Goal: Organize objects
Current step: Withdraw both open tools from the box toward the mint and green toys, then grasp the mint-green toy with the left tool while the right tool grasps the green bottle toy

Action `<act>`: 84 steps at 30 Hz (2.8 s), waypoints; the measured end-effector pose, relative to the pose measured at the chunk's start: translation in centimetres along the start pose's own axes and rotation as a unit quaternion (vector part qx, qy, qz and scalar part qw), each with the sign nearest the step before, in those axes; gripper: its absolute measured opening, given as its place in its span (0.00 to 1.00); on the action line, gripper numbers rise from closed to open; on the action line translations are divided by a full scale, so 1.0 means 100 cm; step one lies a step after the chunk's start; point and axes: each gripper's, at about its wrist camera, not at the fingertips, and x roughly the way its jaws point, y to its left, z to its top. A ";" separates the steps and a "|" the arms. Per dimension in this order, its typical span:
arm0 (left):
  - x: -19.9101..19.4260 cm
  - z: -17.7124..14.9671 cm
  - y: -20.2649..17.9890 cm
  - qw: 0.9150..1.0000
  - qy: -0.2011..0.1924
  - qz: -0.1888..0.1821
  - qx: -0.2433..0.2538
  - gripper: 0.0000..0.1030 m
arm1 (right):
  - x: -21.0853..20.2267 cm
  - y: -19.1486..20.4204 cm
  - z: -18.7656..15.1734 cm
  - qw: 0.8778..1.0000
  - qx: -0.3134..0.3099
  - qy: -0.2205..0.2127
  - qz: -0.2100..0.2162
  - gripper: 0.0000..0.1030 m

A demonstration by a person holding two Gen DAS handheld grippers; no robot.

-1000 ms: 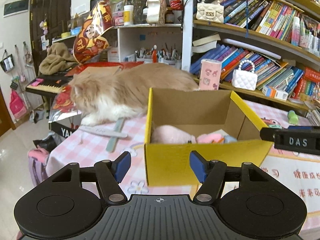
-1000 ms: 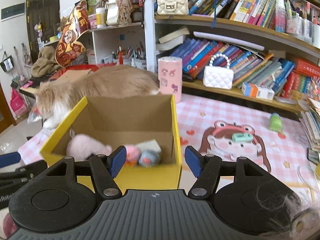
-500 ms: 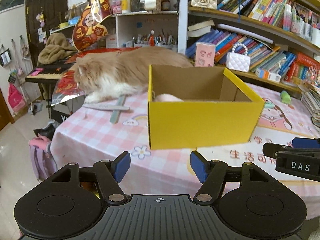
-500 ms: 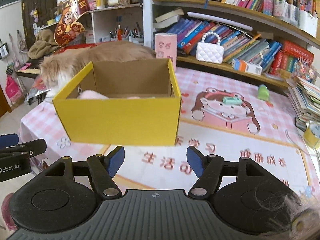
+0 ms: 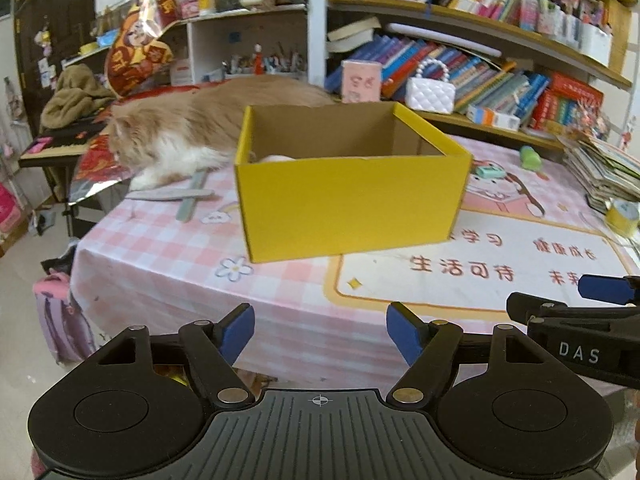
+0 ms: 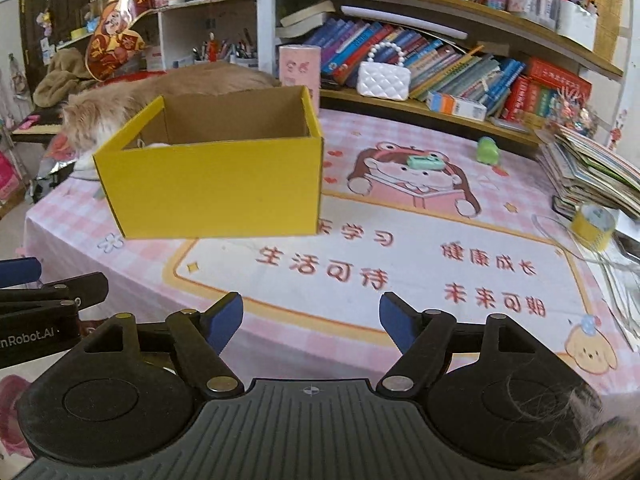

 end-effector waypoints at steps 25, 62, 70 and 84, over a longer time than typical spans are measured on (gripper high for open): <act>0.036 0.021 -0.089 0.993 0.014 -0.088 0.073 0.74 | -0.002 -0.086 -0.012 0.991 0.083 0.017 -0.104 0.74; 0.172 0.127 -0.279 0.994 0.019 -0.072 0.080 0.73 | 0.123 -0.303 0.093 0.990 0.099 0.000 -0.098 0.74; 0.235 0.153 -0.289 0.997 0.045 -0.041 0.042 0.73 | 0.177 -0.328 0.129 0.994 0.087 -0.010 -0.071 0.74; 0.324 0.188 -0.319 0.998 0.059 -0.012 0.012 0.74 | 0.277 -0.366 0.187 0.992 0.109 -0.011 -0.065 0.74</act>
